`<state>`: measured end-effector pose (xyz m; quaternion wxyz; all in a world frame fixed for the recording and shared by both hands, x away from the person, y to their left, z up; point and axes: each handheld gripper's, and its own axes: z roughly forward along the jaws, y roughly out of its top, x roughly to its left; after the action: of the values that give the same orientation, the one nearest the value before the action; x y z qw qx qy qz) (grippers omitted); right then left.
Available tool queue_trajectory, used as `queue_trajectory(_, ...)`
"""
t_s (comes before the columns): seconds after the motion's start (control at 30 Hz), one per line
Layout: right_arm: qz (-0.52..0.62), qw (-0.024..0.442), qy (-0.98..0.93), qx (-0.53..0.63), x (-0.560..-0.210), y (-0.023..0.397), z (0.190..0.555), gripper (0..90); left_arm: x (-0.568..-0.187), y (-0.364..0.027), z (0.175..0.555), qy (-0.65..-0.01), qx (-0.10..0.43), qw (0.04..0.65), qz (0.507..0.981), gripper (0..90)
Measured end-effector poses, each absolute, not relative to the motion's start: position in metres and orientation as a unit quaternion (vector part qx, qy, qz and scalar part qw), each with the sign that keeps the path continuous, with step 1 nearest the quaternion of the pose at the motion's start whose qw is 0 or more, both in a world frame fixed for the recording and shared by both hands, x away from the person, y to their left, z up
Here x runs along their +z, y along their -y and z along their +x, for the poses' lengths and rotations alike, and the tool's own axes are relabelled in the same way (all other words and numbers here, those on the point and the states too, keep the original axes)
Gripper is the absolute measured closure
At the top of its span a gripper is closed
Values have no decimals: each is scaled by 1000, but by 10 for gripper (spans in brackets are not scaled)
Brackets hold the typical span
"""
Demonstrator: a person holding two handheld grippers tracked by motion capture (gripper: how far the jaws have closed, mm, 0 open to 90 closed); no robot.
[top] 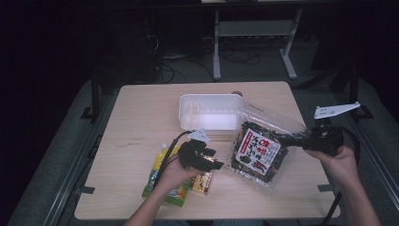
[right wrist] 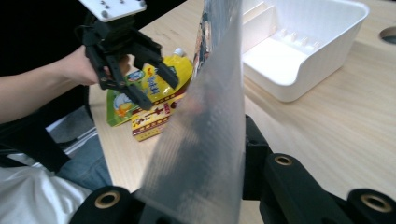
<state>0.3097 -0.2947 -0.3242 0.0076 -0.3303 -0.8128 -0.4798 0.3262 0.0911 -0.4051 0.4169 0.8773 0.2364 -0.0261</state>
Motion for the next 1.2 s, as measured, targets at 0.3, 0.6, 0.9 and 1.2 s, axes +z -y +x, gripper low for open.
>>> queue_trajectory(0.3,-328,-19,818,-472,-309,286,316,784,-405,-119,314,-252,-6,415,874,356)
queue_trajectory(0.6,-319,-48,829,-458,-288,269,331,784,-408,-145,303,-264,6,411,873,330)
queue_trajectory(0.9,-310,-60,832,-456,-275,258,346,783,-413,-166,295,-277,10,411,869,312)
queue_trajectory(1.2,-305,-73,833,-455,-265,246,359,783,-417,-182,289,-287,17,410,866,307)
